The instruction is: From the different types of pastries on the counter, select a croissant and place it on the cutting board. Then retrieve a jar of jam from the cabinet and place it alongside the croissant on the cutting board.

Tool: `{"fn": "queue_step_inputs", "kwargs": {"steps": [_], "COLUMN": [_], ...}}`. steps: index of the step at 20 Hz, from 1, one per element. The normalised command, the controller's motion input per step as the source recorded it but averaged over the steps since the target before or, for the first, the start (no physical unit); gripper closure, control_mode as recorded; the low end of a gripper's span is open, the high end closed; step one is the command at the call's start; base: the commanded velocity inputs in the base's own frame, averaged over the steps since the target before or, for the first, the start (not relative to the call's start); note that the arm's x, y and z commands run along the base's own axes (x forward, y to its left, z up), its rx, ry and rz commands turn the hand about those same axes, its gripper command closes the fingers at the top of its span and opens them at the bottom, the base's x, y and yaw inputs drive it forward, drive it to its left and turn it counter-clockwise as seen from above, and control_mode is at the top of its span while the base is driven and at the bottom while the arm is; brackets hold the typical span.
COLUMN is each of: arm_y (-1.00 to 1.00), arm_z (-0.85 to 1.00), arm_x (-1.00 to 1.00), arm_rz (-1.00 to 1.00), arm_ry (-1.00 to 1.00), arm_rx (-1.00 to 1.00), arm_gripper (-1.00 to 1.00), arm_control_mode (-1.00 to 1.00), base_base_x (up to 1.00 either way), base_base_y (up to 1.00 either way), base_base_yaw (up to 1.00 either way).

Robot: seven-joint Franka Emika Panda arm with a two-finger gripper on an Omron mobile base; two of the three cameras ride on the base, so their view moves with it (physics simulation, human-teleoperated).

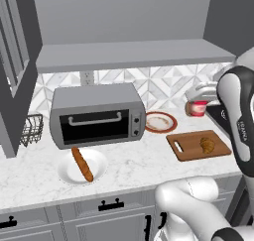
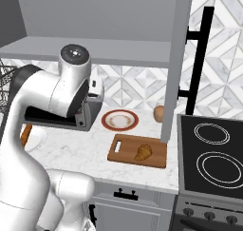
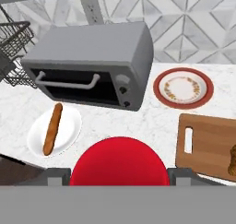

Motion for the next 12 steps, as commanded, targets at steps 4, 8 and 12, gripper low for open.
{"fn": "queue_step_inputs", "kwargs": {"steps": [4, 8, 12], "arm_y": [-0.65, -0.07, -0.40], "arm_z": [-0.64, -0.48, -0.50], "arm_x": [0.33, 0.28, 0.39], "arm_rz": [-0.13, -0.01, -0.05], "arm_ry": [0.13, 0.02, 0.03], "arm_rx": [0.01, 0.07, 0.03], "arm_gripper": [1.00, 1.00, 1.00], "arm_control_mode": [-1.00, -1.00, -1.00], "base_base_x": [0.00, 0.00, 0.00], "base_base_y": [0.00, 0.00, 0.00], "base_base_yaw": [0.00, 0.00, 0.00]}}
